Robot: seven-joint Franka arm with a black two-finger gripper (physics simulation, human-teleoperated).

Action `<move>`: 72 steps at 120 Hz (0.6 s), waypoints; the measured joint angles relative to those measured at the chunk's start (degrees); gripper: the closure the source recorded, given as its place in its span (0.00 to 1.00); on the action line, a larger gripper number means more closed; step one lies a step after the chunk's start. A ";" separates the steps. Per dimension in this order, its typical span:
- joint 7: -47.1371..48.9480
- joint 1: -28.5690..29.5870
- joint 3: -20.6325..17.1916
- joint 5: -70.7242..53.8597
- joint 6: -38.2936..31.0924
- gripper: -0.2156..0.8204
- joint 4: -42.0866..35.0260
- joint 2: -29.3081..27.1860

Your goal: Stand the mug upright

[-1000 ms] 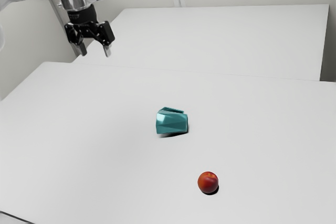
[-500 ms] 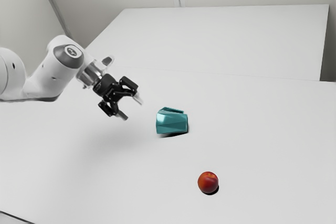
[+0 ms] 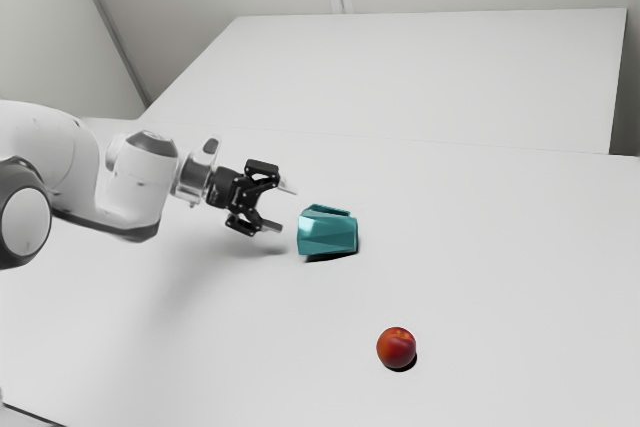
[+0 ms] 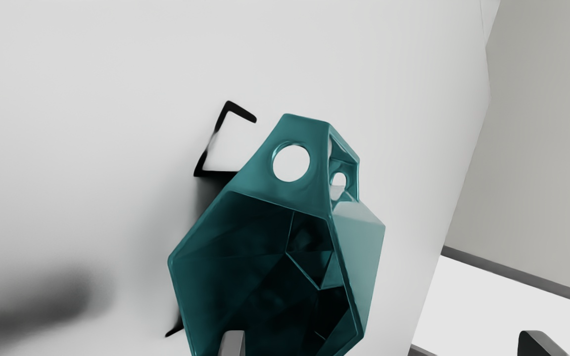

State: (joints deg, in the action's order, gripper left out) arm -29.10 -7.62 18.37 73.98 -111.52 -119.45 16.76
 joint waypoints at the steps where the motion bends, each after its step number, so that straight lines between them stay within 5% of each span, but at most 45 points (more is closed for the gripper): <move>1: -0.22 -0.01 0.00 0.22 0.03 0.21 -0.03 0.08; 72: -10.37 -3.51 -1.00 8.73 -0.16 0.21 0.04 3.24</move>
State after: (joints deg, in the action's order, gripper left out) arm -39.47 -11.13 17.37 82.71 -111.67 -119.40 20.00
